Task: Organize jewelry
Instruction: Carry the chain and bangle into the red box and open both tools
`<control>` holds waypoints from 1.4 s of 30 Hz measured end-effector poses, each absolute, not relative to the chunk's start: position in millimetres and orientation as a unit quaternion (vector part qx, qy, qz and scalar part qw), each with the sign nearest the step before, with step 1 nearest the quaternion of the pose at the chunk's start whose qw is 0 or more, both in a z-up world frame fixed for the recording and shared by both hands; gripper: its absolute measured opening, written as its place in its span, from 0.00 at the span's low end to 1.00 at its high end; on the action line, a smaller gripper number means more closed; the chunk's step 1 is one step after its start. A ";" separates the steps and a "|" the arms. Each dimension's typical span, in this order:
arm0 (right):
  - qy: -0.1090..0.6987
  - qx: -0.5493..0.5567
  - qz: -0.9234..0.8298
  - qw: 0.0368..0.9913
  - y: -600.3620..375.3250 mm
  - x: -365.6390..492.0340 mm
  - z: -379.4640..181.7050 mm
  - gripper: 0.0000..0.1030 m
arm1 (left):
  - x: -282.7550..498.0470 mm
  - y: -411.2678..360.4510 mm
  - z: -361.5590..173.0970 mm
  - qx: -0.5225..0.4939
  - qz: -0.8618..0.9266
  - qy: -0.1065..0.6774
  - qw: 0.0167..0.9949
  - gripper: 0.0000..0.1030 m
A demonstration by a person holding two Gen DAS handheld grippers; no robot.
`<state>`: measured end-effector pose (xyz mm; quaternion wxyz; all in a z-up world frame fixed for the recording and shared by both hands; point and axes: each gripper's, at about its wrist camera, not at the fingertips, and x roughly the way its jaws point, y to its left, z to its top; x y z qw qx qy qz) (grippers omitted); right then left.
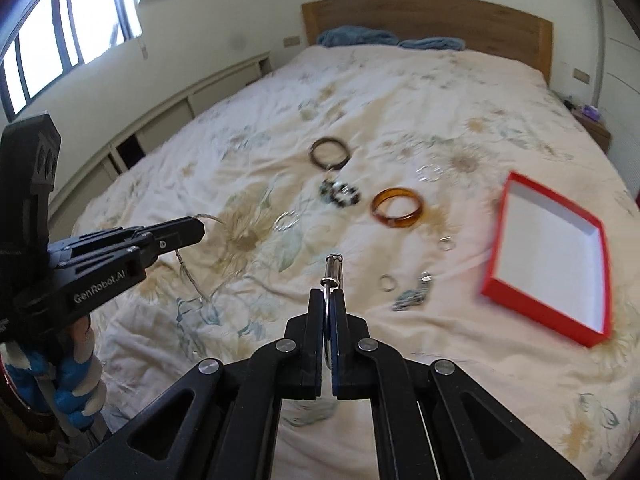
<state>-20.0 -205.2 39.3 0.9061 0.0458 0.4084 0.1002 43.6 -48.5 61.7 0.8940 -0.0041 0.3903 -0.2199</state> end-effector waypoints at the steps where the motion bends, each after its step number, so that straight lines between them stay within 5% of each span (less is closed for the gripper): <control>1: 0.402 0.049 0.093 0.910 -216.3 -22.8 43.8 0.03 | 44.6 -63.8 71.6 -0.004 -0.235 0.386 0.892 0.02; 15: 0.362 0.080 -0.026 0.928 -410.4 8.8 63.7 0.03 | 111.9 -286.7 147.1 -0.006 -0.390 0.347 0.853 0.02; 27: 0.407 0.115 -0.068 0.904 -492.8 68.8 -28.9 0.03 | 157.5 -376.4 -5.6 0.073 -0.362 0.457 0.810 0.02; 37: 0.446 0.125 -0.090 0.882 -495.1 56.8 -70.4 0.05 | 146.0 -374.7 -51.4 0.111 -0.356 0.485 0.791 0.04; 42: 0.454 0.136 -0.095 0.876 -497.2 44.7 -70.9 0.26 | 140.2 -374.3 -48.7 0.121 -0.361 0.487 0.786 0.12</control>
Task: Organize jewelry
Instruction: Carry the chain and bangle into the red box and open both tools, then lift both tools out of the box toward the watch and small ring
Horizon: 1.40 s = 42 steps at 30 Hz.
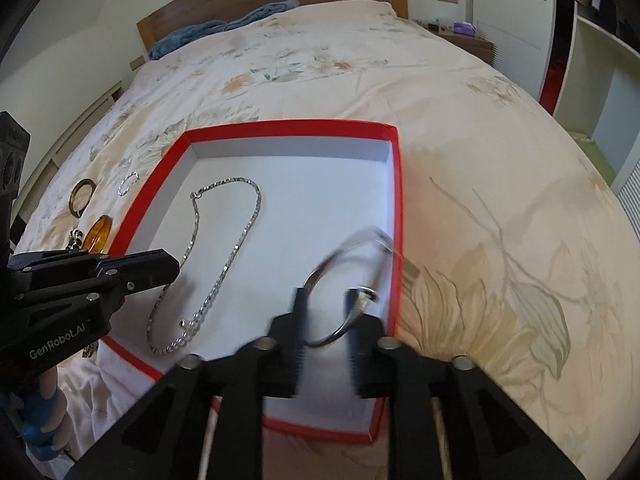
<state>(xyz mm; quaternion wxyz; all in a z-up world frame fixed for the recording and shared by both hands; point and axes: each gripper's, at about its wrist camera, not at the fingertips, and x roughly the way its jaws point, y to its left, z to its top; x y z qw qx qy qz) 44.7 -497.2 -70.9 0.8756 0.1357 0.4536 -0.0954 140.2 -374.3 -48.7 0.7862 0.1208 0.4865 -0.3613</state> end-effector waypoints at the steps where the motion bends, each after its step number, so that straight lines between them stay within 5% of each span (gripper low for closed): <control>1: 0.453 0.137 -0.095 0.876 -496.7 42.1 -69.2 0.27 | 136.9 -371.9 -44.5 0.119 -0.364 0.485 0.786 0.24; 3: 0.453 0.139 -0.098 0.875 -493.0 32.6 -63.1 0.29 | 131.7 -367.4 -35.0 0.115 -0.362 0.479 0.792 0.35; 11: 0.434 0.138 -0.102 0.885 -465.9 -22.0 -20.1 0.31 | 96.5 -313.3 31.9 0.096 -0.351 0.445 0.818 0.35; 23: 0.368 0.105 -0.019 0.924 -359.3 -72.8 63.7 0.30 | 44.4 -130.7 112.0 0.063 -0.255 0.383 0.886 0.35; 32: 0.382 0.097 0.047 0.918 -295.1 -58.2 49.6 0.30 | 39.8 -43.8 74.3 0.023 -0.199 0.392 0.898 0.35; 42: 0.429 0.111 0.080 0.893 -274.5 2.1 -16.9 0.30 | 77.6 -29.5 0.9 0.028 -0.180 0.427 0.886 0.35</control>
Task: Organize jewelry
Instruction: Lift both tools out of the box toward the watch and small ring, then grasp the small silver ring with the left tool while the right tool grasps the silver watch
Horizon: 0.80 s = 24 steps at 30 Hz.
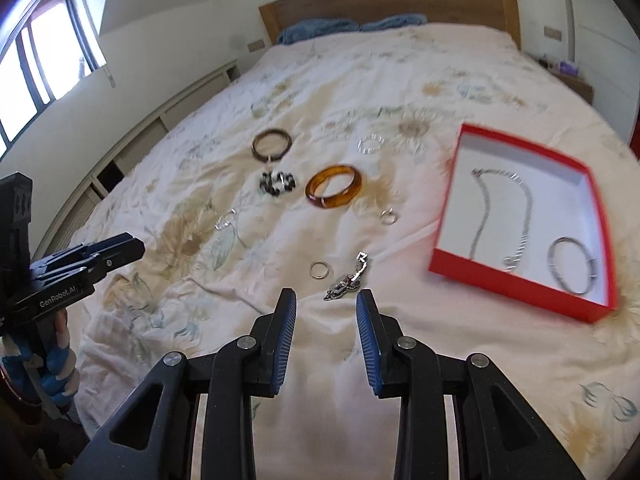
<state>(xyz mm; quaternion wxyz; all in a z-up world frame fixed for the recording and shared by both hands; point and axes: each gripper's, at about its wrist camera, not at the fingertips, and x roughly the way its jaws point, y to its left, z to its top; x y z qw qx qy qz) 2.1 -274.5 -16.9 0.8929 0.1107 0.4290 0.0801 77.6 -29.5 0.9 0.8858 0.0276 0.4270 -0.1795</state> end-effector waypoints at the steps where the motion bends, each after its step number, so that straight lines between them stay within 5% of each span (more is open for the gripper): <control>1: 0.435 0.115 0.083 0.889 -274.3 9.8 -25.5 0.30 | 85.3 -27.6 -5.4 0.023 -0.175 0.432 0.884 0.35; 20: 0.486 0.144 0.087 0.857 -278.6 75.8 -96.9 0.30 | 137.1 -85.2 -61.2 0.020 -0.239 0.472 0.849 0.35; 24: 0.490 0.140 0.094 0.855 -275.4 86.0 -103.5 0.22 | 137.3 -98.5 -67.6 0.026 -0.251 0.477 0.842 0.35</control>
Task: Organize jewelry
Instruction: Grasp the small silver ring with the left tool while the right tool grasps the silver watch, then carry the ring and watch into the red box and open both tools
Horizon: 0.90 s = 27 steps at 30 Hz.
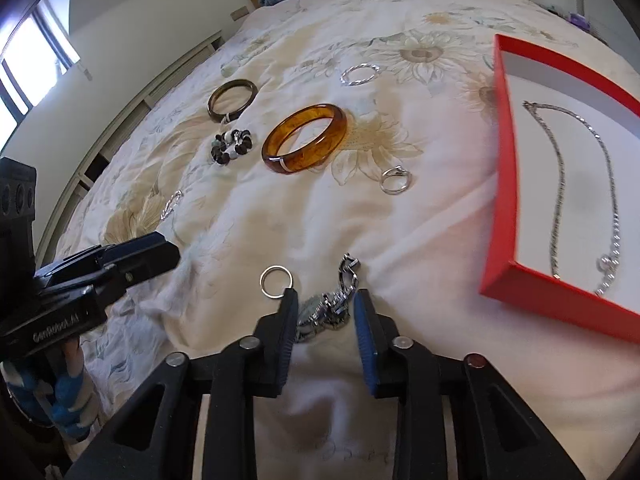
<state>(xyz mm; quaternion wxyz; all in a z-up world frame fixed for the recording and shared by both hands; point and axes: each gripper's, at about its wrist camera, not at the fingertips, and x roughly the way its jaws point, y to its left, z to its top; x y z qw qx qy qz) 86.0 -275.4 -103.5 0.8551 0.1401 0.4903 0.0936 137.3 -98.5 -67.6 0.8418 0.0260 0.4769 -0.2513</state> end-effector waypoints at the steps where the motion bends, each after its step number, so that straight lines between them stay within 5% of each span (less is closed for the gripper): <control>1: 0.493 0.137 0.095 0.854 -274.0 88.2 -105.8 0.21 | 136.7 -101.7 -68.7 0.029 -0.255 0.477 0.841 0.34; 21: 0.452 0.169 0.104 0.870 -313.7 46.9 -86.8 0.17 | 123.0 -177.3 -86.2 0.096 -0.324 0.482 0.808 0.34; 25: 0.446 0.174 0.105 0.872 -322.0 40.3 -83.3 0.17 | 120.7 -192.0 -101.0 0.136 -0.306 0.489 0.805 0.18; 27: 0.444 0.175 0.105 0.872 -324.4 37.4 -81.7 0.17 | 124.8 -190.7 -103.4 0.127 -0.301 0.494 0.806 0.18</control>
